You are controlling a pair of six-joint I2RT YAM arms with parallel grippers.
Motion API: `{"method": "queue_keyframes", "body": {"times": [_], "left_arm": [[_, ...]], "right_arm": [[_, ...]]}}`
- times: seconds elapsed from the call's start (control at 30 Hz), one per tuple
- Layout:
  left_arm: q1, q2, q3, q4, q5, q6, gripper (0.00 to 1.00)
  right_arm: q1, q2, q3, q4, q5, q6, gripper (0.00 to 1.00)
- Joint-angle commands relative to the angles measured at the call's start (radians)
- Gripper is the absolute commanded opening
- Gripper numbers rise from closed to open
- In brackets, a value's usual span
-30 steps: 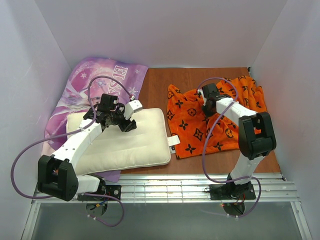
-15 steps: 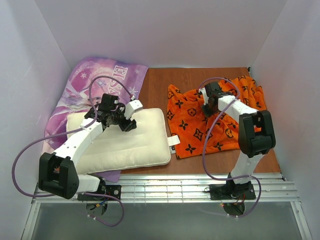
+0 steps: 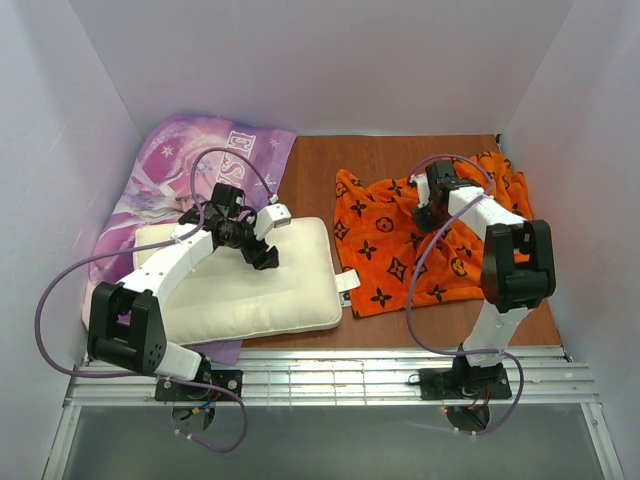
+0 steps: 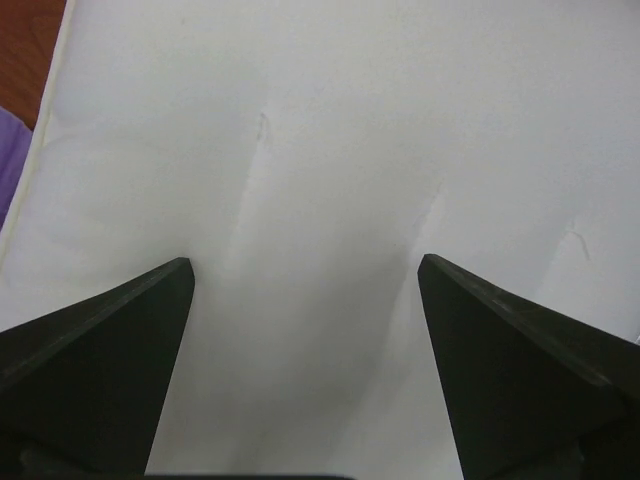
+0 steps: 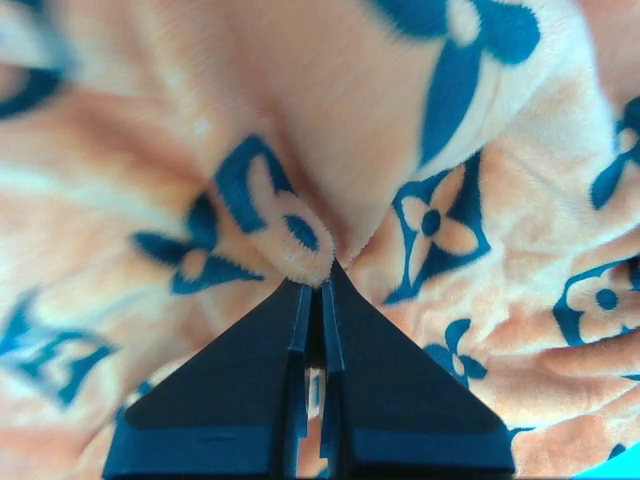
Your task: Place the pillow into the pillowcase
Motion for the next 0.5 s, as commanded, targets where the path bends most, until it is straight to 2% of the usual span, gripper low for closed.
{"method": "queue_keyframes", "body": {"times": [0.0,0.07,0.17,0.33,0.47], "left_arm": [[0.001,0.006,0.075,-0.125,0.136,0.103,0.87],[-0.012,0.005,0.067,-0.128,0.107,0.098,0.89],[-0.039,0.000,0.027,-0.150,0.040,0.109,0.96],[-0.101,-0.040,-0.131,0.017,-0.147,0.149,0.98],[-0.150,0.038,-0.307,0.161,-0.261,0.213,0.98]], "right_arm": [[0.006,-0.107,0.070,-0.028,-0.108,0.015,0.01],[0.006,-0.116,0.077,-0.042,-0.146,0.027,0.01],[0.006,-0.122,0.082,-0.049,-0.175,0.038,0.01],[0.006,-0.134,0.067,-0.062,-0.241,0.041,0.01],[0.006,-0.145,0.061,-0.071,-0.295,0.031,0.01]]}}
